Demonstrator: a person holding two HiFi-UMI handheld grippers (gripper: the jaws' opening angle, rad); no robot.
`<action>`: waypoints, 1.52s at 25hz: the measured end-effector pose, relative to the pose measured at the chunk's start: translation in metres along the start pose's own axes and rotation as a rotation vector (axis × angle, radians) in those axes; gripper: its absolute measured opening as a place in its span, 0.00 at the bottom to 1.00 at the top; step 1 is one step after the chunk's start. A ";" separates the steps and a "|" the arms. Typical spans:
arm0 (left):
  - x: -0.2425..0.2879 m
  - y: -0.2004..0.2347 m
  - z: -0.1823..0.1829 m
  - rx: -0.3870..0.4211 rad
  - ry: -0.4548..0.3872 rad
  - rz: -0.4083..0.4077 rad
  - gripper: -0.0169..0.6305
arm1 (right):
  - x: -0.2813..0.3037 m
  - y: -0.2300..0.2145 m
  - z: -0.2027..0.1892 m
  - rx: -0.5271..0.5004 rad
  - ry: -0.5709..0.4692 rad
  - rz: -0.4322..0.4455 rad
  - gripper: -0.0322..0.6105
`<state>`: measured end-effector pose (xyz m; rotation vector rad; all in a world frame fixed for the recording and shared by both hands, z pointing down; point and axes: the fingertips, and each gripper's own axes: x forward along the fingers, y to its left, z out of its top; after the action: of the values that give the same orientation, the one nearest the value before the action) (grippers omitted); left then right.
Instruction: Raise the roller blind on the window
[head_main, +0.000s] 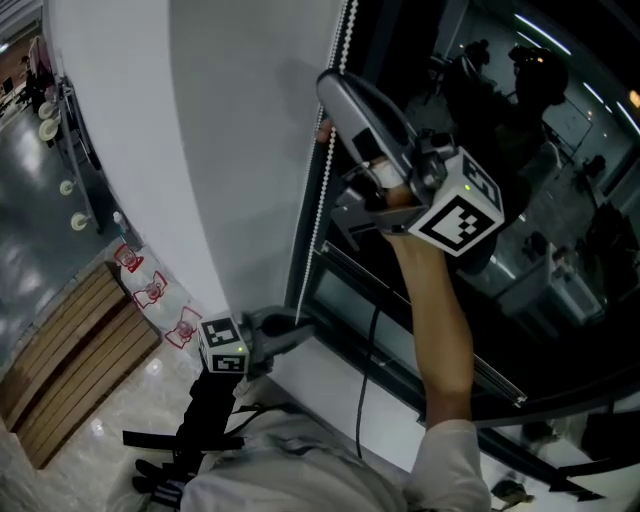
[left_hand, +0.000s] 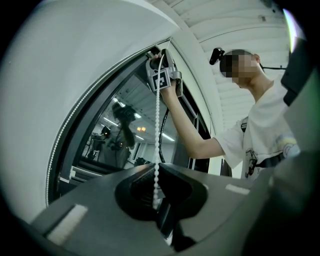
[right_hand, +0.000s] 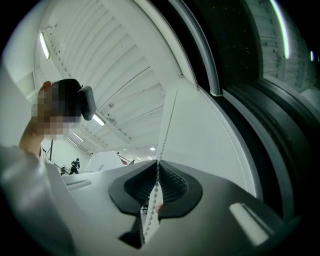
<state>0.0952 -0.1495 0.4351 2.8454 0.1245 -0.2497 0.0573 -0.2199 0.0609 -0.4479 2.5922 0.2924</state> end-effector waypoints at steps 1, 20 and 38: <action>0.000 0.000 0.000 0.001 0.001 0.001 0.02 | -0.003 0.001 -0.009 0.005 0.012 -0.002 0.07; -0.003 0.001 0.000 -0.009 0.005 0.005 0.02 | -0.076 0.033 -0.151 0.071 0.221 -0.072 0.07; -0.008 0.010 -0.001 -0.006 0.008 0.031 0.02 | -0.144 0.041 -0.247 0.295 0.304 -0.137 0.08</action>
<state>0.0888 -0.1596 0.4405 2.8403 0.0825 -0.2304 0.0556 -0.2146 0.3495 -0.5961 2.8161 -0.2208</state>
